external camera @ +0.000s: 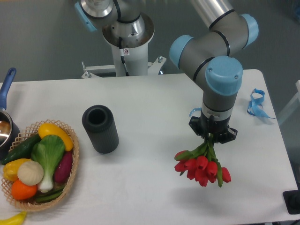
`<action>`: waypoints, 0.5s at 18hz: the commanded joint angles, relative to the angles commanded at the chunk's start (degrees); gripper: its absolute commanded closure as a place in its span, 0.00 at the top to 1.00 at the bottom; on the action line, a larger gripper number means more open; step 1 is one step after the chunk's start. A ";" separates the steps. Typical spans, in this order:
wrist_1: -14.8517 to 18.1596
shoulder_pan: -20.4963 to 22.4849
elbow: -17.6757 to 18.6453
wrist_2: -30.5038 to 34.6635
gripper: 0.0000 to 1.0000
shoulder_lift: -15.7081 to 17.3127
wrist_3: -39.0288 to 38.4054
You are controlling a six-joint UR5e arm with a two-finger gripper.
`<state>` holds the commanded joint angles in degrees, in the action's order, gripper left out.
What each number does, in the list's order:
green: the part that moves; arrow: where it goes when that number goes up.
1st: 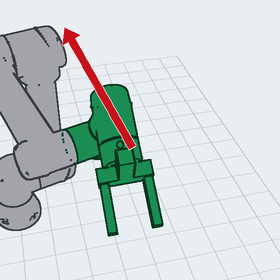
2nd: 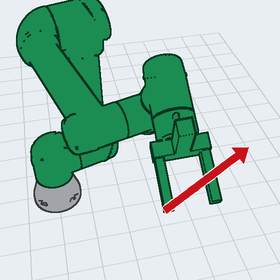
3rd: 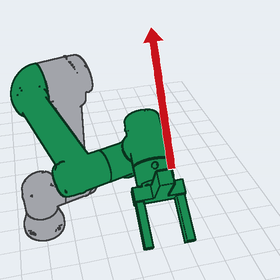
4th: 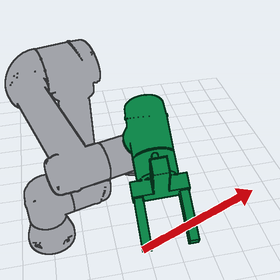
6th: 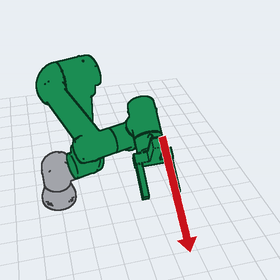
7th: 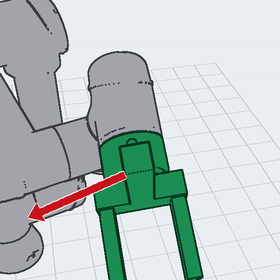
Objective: Insert the flowers into the vase
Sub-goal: 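Carry the red tulip bunch in the gripper toward the black vase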
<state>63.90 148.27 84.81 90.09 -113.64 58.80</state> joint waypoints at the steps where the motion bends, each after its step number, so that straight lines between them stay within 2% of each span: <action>1: -0.09 -0.17 0.00 0.00 0.00 0.00 0.00; 9: -0.09 -3.25 -0.09 -0.53 0.00 0.09 -1.31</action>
<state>63.81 145.02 84.73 89.56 -113.55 57.49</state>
